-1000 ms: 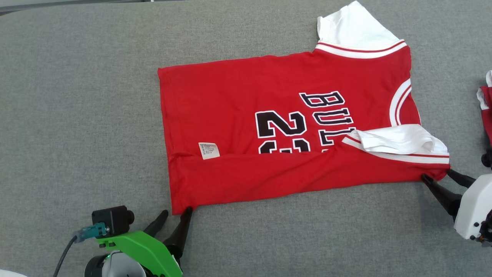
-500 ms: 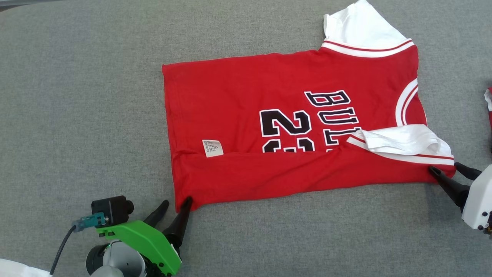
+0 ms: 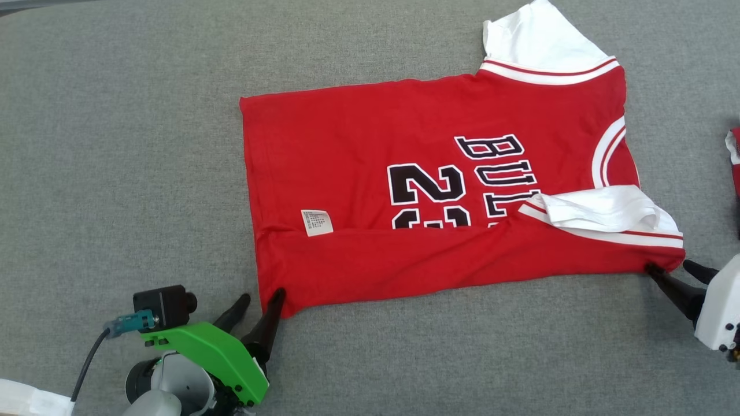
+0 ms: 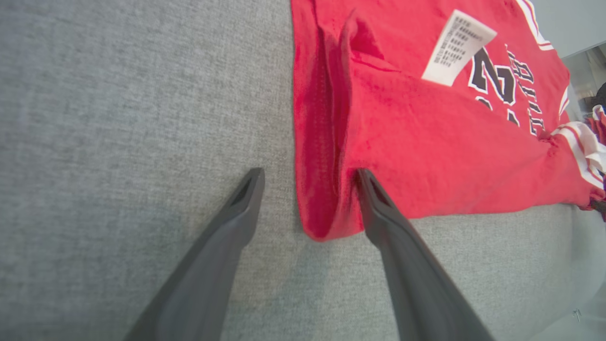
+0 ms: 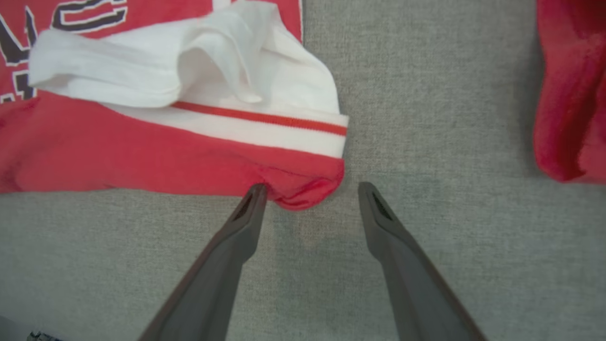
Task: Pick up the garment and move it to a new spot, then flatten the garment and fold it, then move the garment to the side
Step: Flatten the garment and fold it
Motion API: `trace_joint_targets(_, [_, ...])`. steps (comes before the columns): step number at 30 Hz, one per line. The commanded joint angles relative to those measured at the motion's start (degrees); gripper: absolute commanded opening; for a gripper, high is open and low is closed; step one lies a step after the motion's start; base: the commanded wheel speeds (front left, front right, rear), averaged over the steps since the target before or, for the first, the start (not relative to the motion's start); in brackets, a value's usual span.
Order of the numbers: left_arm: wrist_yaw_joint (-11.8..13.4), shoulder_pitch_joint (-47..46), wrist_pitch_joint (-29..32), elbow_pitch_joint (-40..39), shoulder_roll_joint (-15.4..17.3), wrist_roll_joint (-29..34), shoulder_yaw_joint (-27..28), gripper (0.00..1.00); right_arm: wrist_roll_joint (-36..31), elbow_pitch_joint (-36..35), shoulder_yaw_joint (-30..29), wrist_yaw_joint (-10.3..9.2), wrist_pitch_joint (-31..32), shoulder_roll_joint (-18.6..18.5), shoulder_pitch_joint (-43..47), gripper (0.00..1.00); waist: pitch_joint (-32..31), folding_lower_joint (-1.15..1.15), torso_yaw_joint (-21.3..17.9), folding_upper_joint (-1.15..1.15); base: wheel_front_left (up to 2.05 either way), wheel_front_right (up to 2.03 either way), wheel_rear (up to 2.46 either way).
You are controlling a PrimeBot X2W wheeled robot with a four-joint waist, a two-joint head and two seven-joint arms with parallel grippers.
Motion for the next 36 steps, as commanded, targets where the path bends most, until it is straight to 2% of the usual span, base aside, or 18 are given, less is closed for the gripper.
trace_joint_targets(1, [-0.3, -1.0, 0.7, 1.2, -0.2, -0.5, -0.3, 1.00, -0.7, 1.5, 0.5, 0.02, -0.6, 1.1, -2.1, 1.00, 0.3, 0.00, 0.0, 0.65, 0.00, 0.00, 0.00])
trace_joint_targets(8, [-1.1, -3.1, 2.1, 3.5, -1.2, -0.7, -1.2, 1.00, -1.0, 6.5, 2.0, 0.02, -2.2, 3.9, -6.0, 1.00, 0.6, 0.00, 0.4, 0.65, 0.00, 0.00, 0.00])
trace_joint_targets(9, [-1.3, -3.4, 2.3, 3.9, -1.4, -0.8, -1.4, 0.90, -0.6, 6.9, 2.3, 0.02, -2.3, 4.0, -6.5, 1.00, 0.6, 0.00, 0.5, 0.65, 0.00, 0.00, 0.00])
trace_joint_targets(10, [-1.4, -3.6, 2.5, 4.2, -1.5, -0.9, -1.4, 0.64, -0.3, 7.3, 2.8, 0.02, -2.3, 3.9, -6.7, 0.76, 0.6, 0.00, 0.5, 0.65, 0.00, 0.00, 0.00])
trace_joint_targets(11, [-1.5, -3.7, 2.7, 4.5, -1.6, -1.0, -1.5, 0.42, 0.1, 7.5, 3.3, 0.02, -2.4, 3.7, -6.9, 0.40, 0.5, 0.00, 0.6, 0.65, 0.00, 0.00, 0.00])
trace_joint_targets(12, [-1.7, -3.8, 2.8, 4.9, -1.7, -1.1, -1.6, 0.25, 0.9, 7.4, 4.0, 0.02, -2.3, 3.5, -7.2, 0.06, 0.5, 0.00, 0.6, 0.65, 0.00, 0.00, 0.00])
trace_joint_targets(13, [-1.9, -3.7, 2.8, 5.2, -1.9, -1.5, -1.5, 0.00, 1.7, 7.3, 4.5, 0.02, -2.0, 3.1, -7.3, 0.00, 0.3, 0.00, 0.6, 0.65, 0.00, 0.00, 0.00])
trace_joint_targets(17, [-3.6, -3.3, 3.8, 5.5, -1.2, -2.3, -1.7, 0.00, 5.8, 5.9, 5.9, 0.02, 0.0, -0.2, -6.7, 0.00, -0.4, 0.00, 0.5, 0.65, 0.00, 0.00, 0.00])
trace_joint_targets(21, [-5.0, -2.9, 5.6, 3.2, 1.1, -4.0, -0.7, 0.00, 9.4, 3.8, 5.6, 0.02, 3.0, -4.4, -6.0, 0.00, -1.5, 0.00, 0.5, 0.65, 0.00, 0.00, 0.00])
trace_joint_targets(26, [-4.0, -0.1, 8.0, -2.6, 5.2, -5.2, -0.1, 0.00, 14.2, -0.5, 3.6, 0.01, 9.2, -8.0, -3.3, 0.00, -3.3, 0.00, 0.3, 0.65, 0.00, 0.00, 0.00])
trace_joint_targets(30, [-2.1, 4.4, 8.1, -8.6, 7.5, -5.2, -0.4, 0.00, 15.2, -3.9, 1.1, 0.01, 12.1, -8.9, 1.1, 0.00, -4.2, 0.00, 0.2, 0.65, 0.00, 0.00, 0.00])
trace_joint_targets(32, [-1.2, 7.1, 7.8, -10.7, 8.0, -5.2, -0.9, 0.00, 15.1, -5.2, 0.5, 0.02, 12.7, -8.1, 4.3, 0.00, -4.4, 0.00, 0.2, 0.65, 0.00, 0.00, 0.00])
trace_joint_targets(36, [0.0, 10.6, 6.0, -11.0, 6.8, -5.2, -1.6, 0.00, 13.3, -5.3, 0.5, 0.02, 12.4, -6.5, 10.5, 0.00, -3.9, 0.00, 0.4, 0.65, 0.00, 0.00, 0.00])
